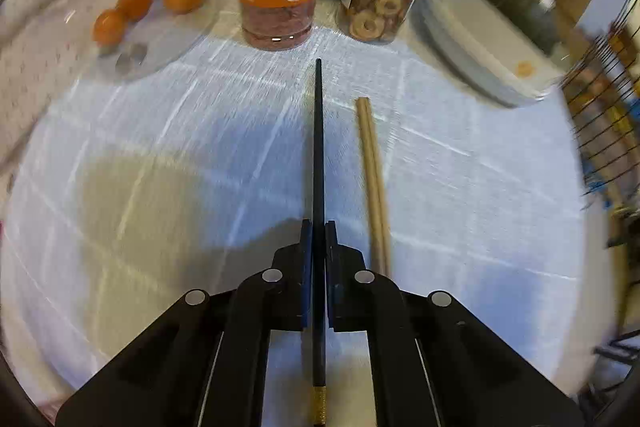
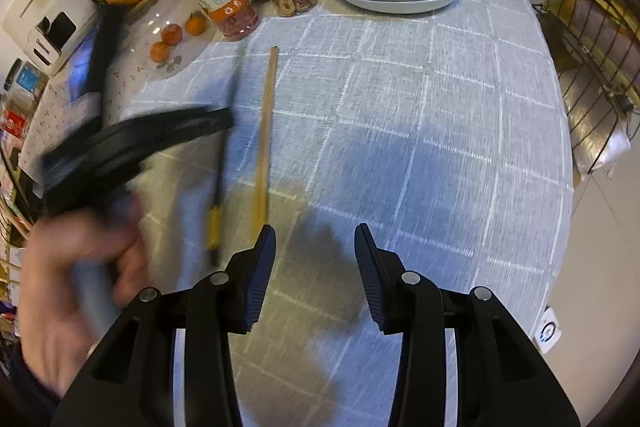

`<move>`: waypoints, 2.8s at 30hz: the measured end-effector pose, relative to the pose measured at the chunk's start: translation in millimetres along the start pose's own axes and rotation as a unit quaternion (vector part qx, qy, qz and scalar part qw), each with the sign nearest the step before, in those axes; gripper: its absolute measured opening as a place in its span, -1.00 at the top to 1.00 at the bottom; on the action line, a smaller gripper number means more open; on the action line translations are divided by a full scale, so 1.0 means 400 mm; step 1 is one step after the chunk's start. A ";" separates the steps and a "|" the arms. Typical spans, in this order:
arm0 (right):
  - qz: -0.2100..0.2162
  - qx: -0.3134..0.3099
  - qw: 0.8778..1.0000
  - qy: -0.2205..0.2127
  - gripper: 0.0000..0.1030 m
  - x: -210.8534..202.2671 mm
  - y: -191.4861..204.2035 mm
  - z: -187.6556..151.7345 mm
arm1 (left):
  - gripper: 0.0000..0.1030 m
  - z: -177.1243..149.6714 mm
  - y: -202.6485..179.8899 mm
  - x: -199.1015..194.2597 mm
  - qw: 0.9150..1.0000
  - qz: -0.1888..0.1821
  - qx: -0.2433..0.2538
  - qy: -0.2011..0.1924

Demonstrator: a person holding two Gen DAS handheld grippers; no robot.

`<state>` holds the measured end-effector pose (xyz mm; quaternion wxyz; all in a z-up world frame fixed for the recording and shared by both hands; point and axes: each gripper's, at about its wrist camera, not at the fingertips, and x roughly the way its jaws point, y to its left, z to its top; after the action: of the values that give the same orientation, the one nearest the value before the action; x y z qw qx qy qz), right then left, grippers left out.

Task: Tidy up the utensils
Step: 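Grasp the black chopstick with the left tool, then grasp the wooden chopstick with the right tool, then carry the black and wooden chopsticks over the pink basket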

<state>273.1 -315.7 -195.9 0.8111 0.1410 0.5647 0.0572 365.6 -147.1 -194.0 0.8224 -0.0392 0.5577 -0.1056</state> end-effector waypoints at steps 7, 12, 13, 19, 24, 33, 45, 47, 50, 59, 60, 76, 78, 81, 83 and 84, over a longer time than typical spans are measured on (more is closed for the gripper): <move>0.046 0.029 0.998 0.011 0.20 0.117 0.001 0.086 | 0.91 -0.140 0.071 -0.180 0.994 -0.080 -0.030 -0.063; 0.021 -0.009 1.000 0.017 0.19 0.193 0.089 0.187 | 0.91 -0.206 0.047 -0.262 0.993 -0.078 0.001 -0.085; 0.001 -0.029 1.000 0.005 0.16 0.205 0.114 0.205 | 0.91 -0.215 0.036 -0.278 0.993 -0.080 0.001 -0.087; -0.096 -0.106 0.990 0.006 0.81 0.241 0.241 0.212 | 0.91 -0.273 0.063 -0.385 0.993 -0.022 0.028 -0.112; -0.065 -0.101 0.993 -0.010 0.82 0.188 0.244 0.126 | 0.91 -0.297 0.082 -0.455 0.991 0.004 0.024 -0.130; 0.010 -0.139 0.982 -0.124 0.82 -0.131 0.318 -0.029 | 0.91 -0.351 0.073 -0.554 0.986 0.020 0.041 -0.159; 0.039 -0.179 0.964 -0.192 0.82 -0.281 0.430 -0.175 | 0.91 -0.424 0.135 -0.654 0.978 0.039 0.040 -0.199; 0.042 -0.188 0.960 -0.204 0.82 -0.304 0.450 -0.189 | 0.91 -0.430 0.143 -0.668 0.977 0.039 0.040 -0.207; 0.040 -0.207 0.952 -0.220 0.82 -0.334 0.486 -0.211 | 0.91 -0.434 0.162 -0.684 0.976 0.036 0.038 -0.212; 0.052 -0.225 0.945 -0.233 0.82 -0.368 0.529 -0.236 | 0.91 -0.423 0.213 -0.726 0.971 0.031 0.019 -0.234; 0.051 -0.227 0.944 -0.234 0.82 -0.369 0.531 -0.237 | 0.91 -0.420 0.217 -0.727 0.971 0.031 0.016 -0.235; 0.107 -0.214 0.928 -0.285 0.81 -0.391 0.546 -0.239 | 0.91 -0.390 0.279 -0.740 0.956 0.018 -0.001 -0.294; 0.134 -0.203 0.923 -0.298 0.81 -0.385 0.547 -0.237 | 0.91 -0.385 0.289 -0.736 0.950 0.015 0.000 -0.311; 0.174 -0.186 0.915 -0.313 0.81 -0.366 0.549 -0.234 | 0.91 -0.380 0.309 -0.724 0.942 0.003 -0.006 -0.336; 0.197 -0.170 0.910 -0.322 0.81 -0.347 0.550 -0.226 | 0.91 -0.375 0.324 -0.716 0.938 -0.011 -0.014 -0.345; 0.205 -0.164 0.909 -0.325 0.81 -0.340 0.551 -0.222 | 0.91 -0.375 0.334 -0.710 0.936 -0.020 -0.020 -0.352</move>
<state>156.6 -125.2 -37.3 0.9321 0.1296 0.2110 0.2643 143.3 53.0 -16.5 0.9629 -0.1008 0.2335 -0.0902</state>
